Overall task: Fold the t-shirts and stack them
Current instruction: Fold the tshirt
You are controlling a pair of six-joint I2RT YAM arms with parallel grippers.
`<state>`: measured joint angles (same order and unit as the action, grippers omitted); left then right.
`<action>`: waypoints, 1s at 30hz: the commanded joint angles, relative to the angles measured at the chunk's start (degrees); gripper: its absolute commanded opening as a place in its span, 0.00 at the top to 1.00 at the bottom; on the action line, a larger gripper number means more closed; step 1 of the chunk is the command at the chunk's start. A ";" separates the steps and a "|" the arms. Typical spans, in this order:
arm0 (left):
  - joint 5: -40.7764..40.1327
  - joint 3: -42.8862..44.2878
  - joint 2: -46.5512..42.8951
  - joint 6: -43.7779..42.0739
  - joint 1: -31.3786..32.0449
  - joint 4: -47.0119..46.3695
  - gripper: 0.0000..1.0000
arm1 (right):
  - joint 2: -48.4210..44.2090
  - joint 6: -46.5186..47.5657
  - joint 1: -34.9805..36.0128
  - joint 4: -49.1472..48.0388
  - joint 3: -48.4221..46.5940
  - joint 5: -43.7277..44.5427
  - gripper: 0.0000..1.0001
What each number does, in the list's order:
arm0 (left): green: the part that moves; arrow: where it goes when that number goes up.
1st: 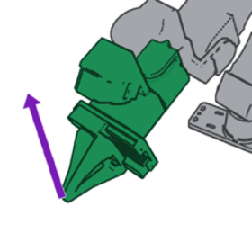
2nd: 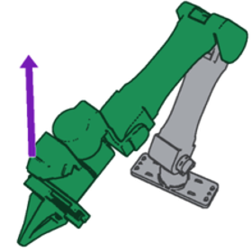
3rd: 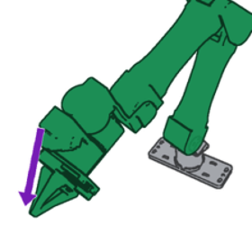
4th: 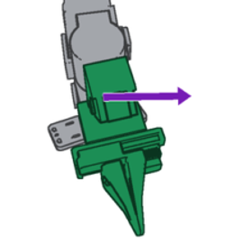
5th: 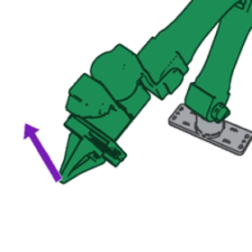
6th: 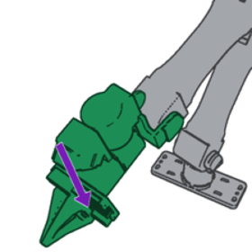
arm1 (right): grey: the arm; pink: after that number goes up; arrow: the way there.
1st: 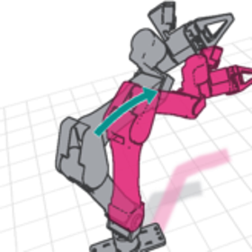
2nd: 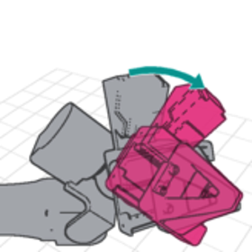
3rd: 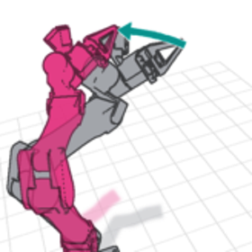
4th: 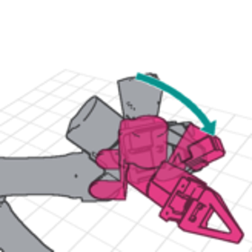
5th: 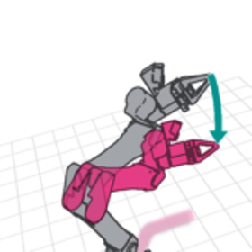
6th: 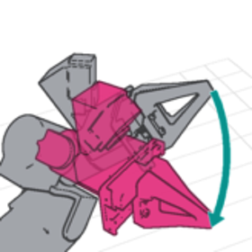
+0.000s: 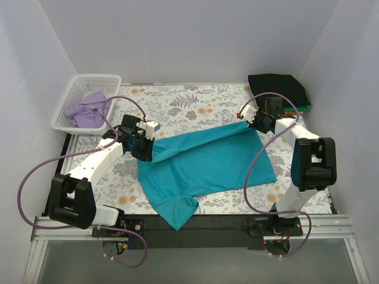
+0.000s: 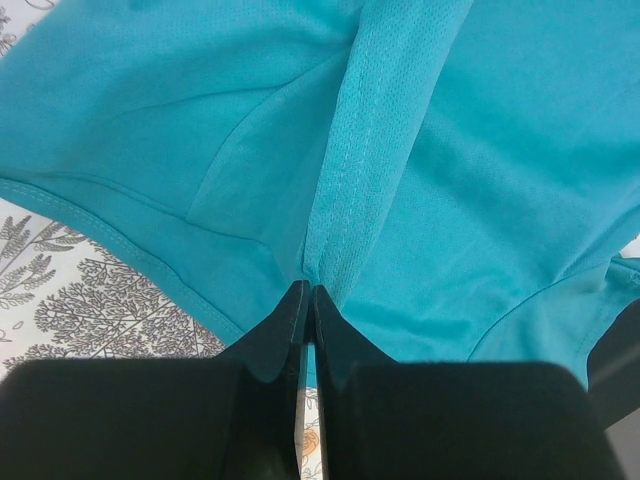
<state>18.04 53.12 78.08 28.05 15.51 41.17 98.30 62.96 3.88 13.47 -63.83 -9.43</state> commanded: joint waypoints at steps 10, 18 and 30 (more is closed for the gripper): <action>2.52 4.35 0.84 -4.94 -0.13 5.59 0.85 | -4.34 7.17 -0.36 3.74 3.81 -0.41 0.99; 7.18 8.75 -0.31 -2.04 -2.32 5.77 0.53 | -3.31 -0.63 -0.80 17.52 -8.22 -8.84 0.44; -2.92 9.63 14.02 7.19 -4.70 -5.57 0.68 | 12.87 -14.18 4.82 18.70 -18.52 -0.68 0.71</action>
<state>18.37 60.49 91.29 32.51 11.49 38.39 108.88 52.77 7.62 29.98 -81.30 -12.64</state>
